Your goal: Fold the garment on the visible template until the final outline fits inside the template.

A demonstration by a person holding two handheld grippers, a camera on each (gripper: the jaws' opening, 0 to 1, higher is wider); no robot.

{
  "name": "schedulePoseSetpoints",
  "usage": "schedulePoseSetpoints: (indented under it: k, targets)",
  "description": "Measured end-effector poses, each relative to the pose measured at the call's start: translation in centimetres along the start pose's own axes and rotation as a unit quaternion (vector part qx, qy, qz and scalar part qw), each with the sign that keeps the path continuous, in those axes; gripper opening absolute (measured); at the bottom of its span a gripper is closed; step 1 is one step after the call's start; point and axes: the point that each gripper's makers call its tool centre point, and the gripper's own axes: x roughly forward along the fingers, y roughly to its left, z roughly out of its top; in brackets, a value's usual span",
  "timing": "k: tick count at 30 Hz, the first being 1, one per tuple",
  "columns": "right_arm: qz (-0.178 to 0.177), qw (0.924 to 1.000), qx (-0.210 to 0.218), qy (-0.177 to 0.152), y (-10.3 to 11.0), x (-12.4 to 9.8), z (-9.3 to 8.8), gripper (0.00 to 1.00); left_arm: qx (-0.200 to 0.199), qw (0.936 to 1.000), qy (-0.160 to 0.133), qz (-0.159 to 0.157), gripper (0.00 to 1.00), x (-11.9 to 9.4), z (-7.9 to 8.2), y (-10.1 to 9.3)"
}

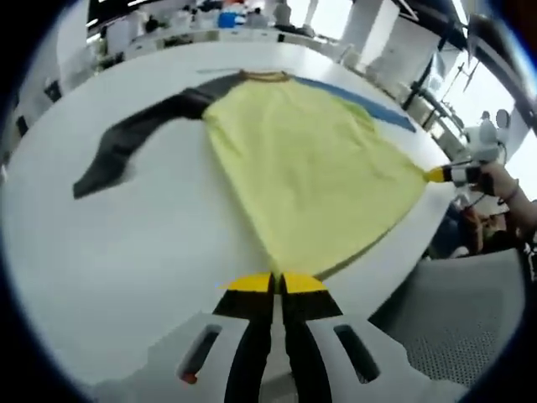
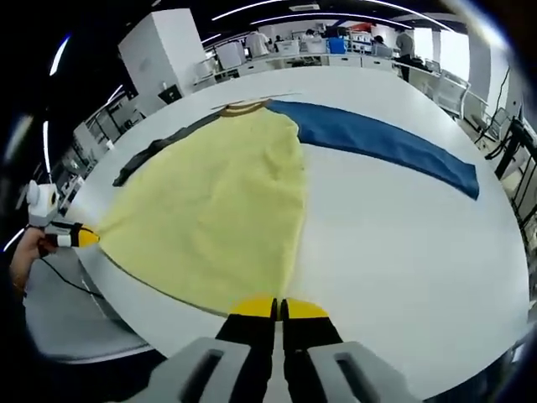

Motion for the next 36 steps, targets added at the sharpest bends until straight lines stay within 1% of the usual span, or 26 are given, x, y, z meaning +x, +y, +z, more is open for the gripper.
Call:
schedulePoseSetpoints:
  k: [9, 13, 22, 27, 29, 30, 33, 34, 36]
  targets:
    - [0.000, 0.9999, -0.012, 0.009, 0.2, -0.2, -0.6, 0.00, -0.002, 1.0000, 0.008, 0.002, 0.00, 0.1, -0.9, 0.0]
    - [0.001, 0.9998, -0.015, 0.015, 0.5, -0.3, -1.1, 0.00, -0.012, 0.9999, 0.011, 0.006, 0.00, 0.1, -1.4, 0.1]
    - [0.002, 0.9995, -0.016, 0.028, 0.7, -0.4, -2.0, 0.00, -0.009, 0.9998, 0.018, 0.006, 0.00, 0.2, -2.1, 0.1]
    - [0.003, 0.9995, -0.016, 0.028, 0.2, -0.2, -1.9, 0.00, -0.015, 0.9997, 0.017, 0.011, 0.00, 0.3, -2.2, 0.2]
    - [0.001, 0.9997, -0.008, 0.024, 0.1, -0.2, -1.7, 0.00, -0.020, 0.9996, 0.016, 0.013, 0.01, 0.3, -2.2, 0.2]
    - [0.000, 0.9998, -0.004, 0.022, 0.0, -0.2, -1.6, 0.02, -0.020, 0.9996, 0.014, 0.015, 0.02, 0.2, -2.2, 0.3]
    - [0.004, 0.9998, 0.006, 0.017, -0.1, -0.4, -1.2, 0.12, -0.021, 0.9994, 0.009, 0.025, 0.06, -0.1, -2.1, 0.8]
    - [0.003, 0.9999, 0.008, 0.014, -0.2, -0.6, -1.0, 0.15, -0.023, 0.9994, 0.004, 0.025, 0.08, -0.3, -1.9, 0.9]
    - [0.005, 0.9999, 0.010, 0.008, -0.2, -0.9, -0.6, 0.21, -0.041, 0.9988, -0.018, 0.021, 0.15, -0.6, -1.2, 0.8]
